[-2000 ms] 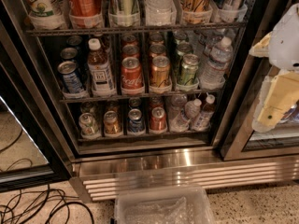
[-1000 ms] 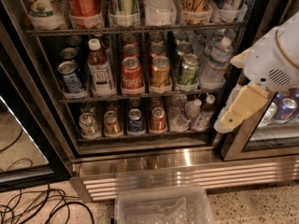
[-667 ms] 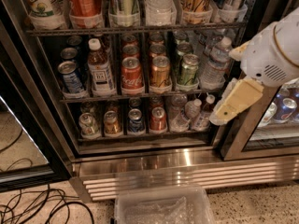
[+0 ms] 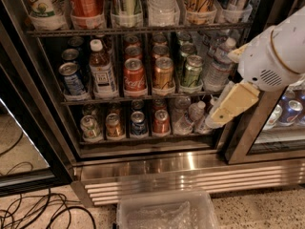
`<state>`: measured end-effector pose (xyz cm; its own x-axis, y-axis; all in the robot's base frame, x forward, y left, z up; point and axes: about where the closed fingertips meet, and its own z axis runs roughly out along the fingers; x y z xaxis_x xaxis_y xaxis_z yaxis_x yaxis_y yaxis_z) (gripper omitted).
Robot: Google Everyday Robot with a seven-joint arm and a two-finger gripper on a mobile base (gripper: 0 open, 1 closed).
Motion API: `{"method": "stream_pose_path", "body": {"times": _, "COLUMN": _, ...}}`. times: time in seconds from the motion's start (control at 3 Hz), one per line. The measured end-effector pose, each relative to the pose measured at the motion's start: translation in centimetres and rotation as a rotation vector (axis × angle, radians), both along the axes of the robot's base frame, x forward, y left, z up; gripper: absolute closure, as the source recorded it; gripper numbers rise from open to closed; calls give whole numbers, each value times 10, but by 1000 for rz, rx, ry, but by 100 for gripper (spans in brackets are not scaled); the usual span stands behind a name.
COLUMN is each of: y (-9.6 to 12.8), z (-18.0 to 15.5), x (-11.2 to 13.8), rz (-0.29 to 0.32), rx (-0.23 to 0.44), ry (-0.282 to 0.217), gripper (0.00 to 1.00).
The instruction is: Pick orange can from middle shelf of fridge
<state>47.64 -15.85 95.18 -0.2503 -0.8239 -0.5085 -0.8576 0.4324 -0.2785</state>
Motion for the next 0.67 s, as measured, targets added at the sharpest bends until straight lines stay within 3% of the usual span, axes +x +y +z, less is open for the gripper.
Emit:
{"method": "stream_pose_path", "body": {"times": 0.33, "y": 32, "z": -16, "x": -2, "rz": 2, "rx": 97, "ry": -31, "gripper": 0}}
{"method": "stream_pose_path", "body": {"times": 0.67, "y": 60, "z": -37, "x": 0, "rz": -55, "rx": 225, "ry": -56, "gripper": 0}}
